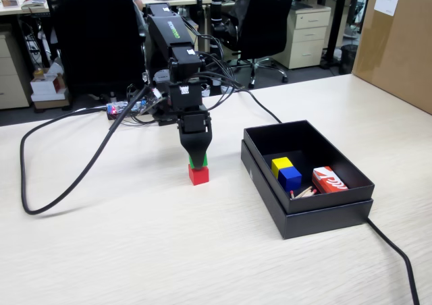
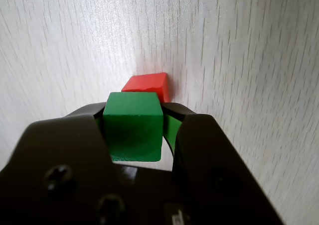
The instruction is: Put the green cube on top of the red cube
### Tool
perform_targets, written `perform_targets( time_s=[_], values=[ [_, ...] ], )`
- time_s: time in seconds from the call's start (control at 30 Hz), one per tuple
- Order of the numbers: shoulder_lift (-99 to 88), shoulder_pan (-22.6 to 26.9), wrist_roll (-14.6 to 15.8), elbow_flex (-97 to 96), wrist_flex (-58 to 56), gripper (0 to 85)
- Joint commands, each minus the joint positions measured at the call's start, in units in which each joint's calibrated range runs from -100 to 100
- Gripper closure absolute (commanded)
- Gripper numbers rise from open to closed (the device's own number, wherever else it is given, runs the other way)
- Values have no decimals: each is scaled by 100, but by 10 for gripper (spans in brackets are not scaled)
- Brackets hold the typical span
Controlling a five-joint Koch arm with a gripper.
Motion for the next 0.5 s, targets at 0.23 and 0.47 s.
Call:
perform_targets(
  time_s=[0.23, 0.47],
  values=[
    [-47, 5, -15, 219, 143, 795],
    [-1, 10, -15, 101, 143, 794]
  ],
)
